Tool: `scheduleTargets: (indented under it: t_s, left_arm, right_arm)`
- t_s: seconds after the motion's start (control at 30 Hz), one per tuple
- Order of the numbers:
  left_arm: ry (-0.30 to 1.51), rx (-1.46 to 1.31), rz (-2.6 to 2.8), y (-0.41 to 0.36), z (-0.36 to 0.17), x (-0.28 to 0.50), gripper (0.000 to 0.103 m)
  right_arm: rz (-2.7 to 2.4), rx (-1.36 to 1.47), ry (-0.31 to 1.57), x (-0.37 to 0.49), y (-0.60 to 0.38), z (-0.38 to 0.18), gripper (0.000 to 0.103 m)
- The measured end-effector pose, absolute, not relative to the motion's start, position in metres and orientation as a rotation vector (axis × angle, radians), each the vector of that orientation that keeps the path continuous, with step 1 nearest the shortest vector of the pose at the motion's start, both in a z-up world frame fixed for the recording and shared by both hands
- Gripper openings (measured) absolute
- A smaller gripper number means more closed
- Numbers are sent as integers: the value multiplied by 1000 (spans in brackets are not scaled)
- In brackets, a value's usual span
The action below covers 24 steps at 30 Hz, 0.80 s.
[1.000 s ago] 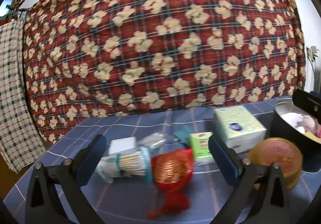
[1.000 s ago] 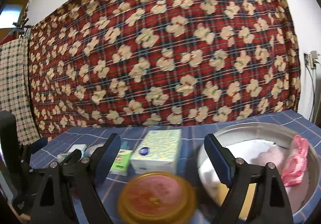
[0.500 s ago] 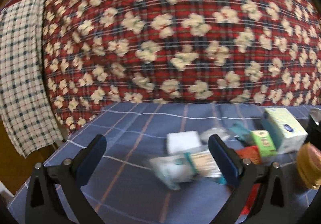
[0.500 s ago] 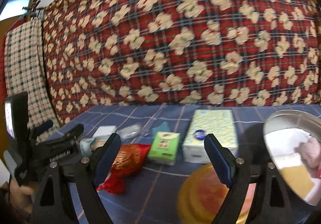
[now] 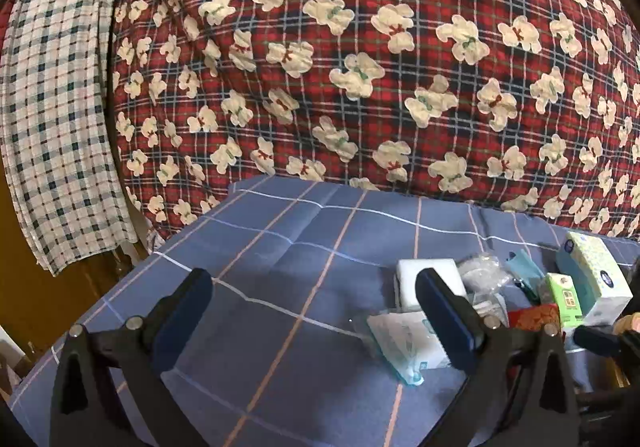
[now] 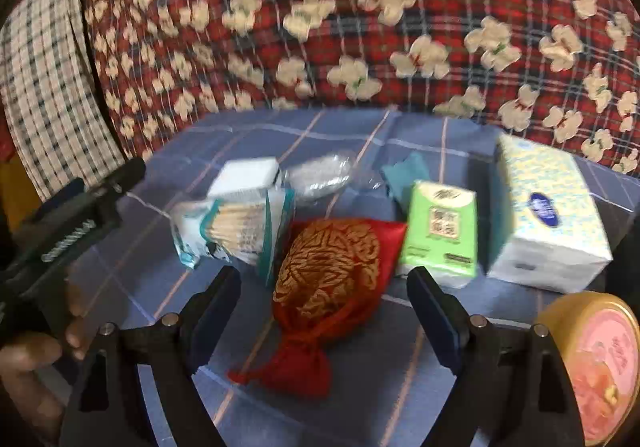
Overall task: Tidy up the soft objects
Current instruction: 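Move the right gripper over the red pouch while the left approaches the cotton swab bag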
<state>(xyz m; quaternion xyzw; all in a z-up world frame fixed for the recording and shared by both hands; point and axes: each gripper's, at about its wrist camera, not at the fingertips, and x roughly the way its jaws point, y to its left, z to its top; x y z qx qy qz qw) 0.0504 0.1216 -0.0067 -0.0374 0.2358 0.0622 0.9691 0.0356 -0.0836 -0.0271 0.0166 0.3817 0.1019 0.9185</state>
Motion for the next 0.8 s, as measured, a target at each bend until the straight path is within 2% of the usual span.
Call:
scheduleTargets:
  t_s: [0.2, 0.23, 0.3, 0.33, 0.4, 0.63, 0.8]
  left_arm:
    - [480, -65, 99, 116, -7, 49, 103]
    - [482, -65, 95, 117, -7, 49, 103]
    - [490, -67, 81, 116, -7, 50, 103]
    - [492, -68, 79, 116, -7, 50, 103]
    - [495, -75, 70, 116, -8, 50, 103]
    - [516, -128, 28, 121, -10, 50, 103]
    - [521, -148, -25, 120, -11, 49, 103]
  right_arm:
    - [190, -21, 880, 54, -69, -46, 87]
    - [193, -6, 890, 57, -69, -47, 83]
    - [194, 10, 893, 60, -70, -47, 65]
    - [201, 16, 900, 61, -71, -48, 64]
    - [219, 28, 908, 63, -73, -50, 49]
    - [289, 65, 899, 49, -80, -45, 39]
    - [361, 92, 875, 29, -86, -39, 39]
